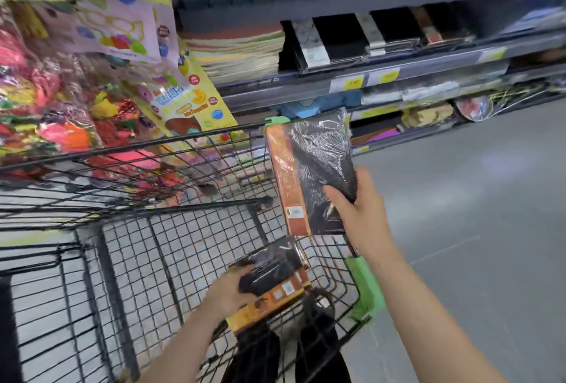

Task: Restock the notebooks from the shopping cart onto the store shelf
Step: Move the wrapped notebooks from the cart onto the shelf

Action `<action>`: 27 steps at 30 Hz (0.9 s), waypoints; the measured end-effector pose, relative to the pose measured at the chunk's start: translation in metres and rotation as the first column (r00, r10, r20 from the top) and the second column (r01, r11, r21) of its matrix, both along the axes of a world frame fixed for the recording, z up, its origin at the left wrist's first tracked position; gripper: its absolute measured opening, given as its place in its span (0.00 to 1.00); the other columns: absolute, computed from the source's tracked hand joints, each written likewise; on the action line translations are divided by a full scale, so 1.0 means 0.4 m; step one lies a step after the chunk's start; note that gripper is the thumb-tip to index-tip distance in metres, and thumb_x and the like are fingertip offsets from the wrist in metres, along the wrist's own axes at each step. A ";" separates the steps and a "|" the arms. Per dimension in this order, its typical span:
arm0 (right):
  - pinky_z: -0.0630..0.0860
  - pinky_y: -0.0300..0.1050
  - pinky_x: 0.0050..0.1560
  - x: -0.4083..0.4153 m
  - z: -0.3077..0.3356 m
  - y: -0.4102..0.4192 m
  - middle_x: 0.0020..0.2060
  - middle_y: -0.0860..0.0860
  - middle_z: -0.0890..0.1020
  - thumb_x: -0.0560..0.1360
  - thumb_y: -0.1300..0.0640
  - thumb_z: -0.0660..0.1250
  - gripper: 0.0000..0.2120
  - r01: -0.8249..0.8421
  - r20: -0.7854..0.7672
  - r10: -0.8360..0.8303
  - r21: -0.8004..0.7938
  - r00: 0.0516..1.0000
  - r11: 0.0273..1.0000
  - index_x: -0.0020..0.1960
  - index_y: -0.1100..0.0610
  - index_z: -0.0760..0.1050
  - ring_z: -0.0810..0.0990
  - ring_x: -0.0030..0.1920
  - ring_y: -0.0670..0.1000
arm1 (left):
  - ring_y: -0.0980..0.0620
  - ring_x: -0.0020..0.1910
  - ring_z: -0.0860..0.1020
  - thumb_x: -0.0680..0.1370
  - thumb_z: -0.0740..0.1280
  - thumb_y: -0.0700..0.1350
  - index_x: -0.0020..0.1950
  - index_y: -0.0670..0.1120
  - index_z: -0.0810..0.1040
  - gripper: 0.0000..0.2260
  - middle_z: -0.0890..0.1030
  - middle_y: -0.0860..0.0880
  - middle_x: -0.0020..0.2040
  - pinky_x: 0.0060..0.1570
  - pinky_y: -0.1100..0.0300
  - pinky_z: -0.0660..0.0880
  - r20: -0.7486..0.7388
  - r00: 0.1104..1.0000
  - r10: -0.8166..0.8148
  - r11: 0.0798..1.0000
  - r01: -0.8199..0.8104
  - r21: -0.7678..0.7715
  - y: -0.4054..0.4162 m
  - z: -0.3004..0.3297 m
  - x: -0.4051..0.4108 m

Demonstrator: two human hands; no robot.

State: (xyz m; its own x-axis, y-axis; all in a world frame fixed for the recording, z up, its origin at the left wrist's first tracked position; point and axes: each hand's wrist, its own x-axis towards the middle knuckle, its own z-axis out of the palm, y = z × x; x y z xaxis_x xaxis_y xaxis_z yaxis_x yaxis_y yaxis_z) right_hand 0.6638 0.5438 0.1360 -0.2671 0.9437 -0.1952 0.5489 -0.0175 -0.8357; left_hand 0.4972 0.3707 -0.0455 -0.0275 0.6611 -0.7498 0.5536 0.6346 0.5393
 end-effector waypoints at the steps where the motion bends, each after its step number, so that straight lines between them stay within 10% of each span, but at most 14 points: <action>1: 0.68 0.26 0.36 0.005 -0.009 -0.001 0.39 0.39 0.78 0.74 0.56 0.68 0.10 0.017 -0.013 -0.017 0.001 1.000 1.000 0.49 0.47 0.68 0.75 0.38 0.31 | 0.51 0.68 0.69 0.69 0.73 0.52 0.72 0.50 0.65 0.34 0.70 0.50 0.70 0.66 0.60 0.66 -0.088 0.993 -0.084 0.996 0.084 0.004 -0.003 -0.021 0.014; 8: 0.74 0.33 0.42 0.027 -0.061 -0.022 0.40 0.36 0.79 0.72 0.56 0.69 0.14 0.083 -0.082 -0.082 0.006 0.993 0.997 0.47 0.40 0.68 0.78 0.41 0.36 | 0.48 0.68 0.64 0.69 0.71 0.58 0.67 0.48 0.66 0.31 0.66 0.49 0.67 0.69 0.51 0.63 -0.488 0.816 -0.311 0.912 0.400 0.088 -0.001 -0.052 0.091; 15: 0.74 0.29 0.38 0.028 -0.060 -0.016 0.43 0.40 0.79 0.73 0.59 0.68 0.14 0.128 -0.165 -0.132 -0.032 0.977 0.991 0.50 0.42 0.68 0.78 0.40 0.36 | 0.51 0.66 0.65 0.70 0.73 0.48 0.48 0.52 0.69 0.14 0.67 0.51 0.67 0.65 0.55 0.66 -0.294 0.955 -0.036 0.972 0.102 0.210 -0.019 -0.054 0.078; 19: 0.74 0.29 0.39 0.034 -0.053 -0.011 0.45 0.42 0.79 0.73 0.58 0.68 0.13 0.143 -0.181 -0.155 -0.076 0.971 0.987 0.53 0.46 0.69 0.78 0.41 0.36 | 0.55 0.49 0.74 0.70 0.72 0.42 0.39 0.57 0.64 0.18 0.77 0.53 0.52 0.48 0.59 0.73 -0.146 0.978 0.147 0.964 -0.108 0.243 -0.026 -0.019 0.043; 27: 0.72 0.27 0.37 0.082 -0.014 0.008 0.42 0.44 0.80 0.73 0.63 0.68 0.14 0.185 -0.232 -0.219 -0.159 0.948 0.970 0.57 0.56 0.71 0.77 0.35 0.34 | 0.38 0.35 0.82 0.74 0.69 0.37 0.47 0.50 0.68 0.13 0.84 0.40 0.40 0.37 0.38 0.78 0.118 0.868 0.483 0.853 -0.496 0.159 0.038 0.117 -0.076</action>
State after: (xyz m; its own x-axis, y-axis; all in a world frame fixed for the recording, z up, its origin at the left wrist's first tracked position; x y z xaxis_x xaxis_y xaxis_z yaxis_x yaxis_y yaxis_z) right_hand 0.6965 0.5471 0.1303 -0.1298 0.9524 -0.2757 0.2994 -0.2274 -0.9266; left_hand 0.4669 0.3860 0.0013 -0.3340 0.6987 -0.6327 0.1524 0.7024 0.6952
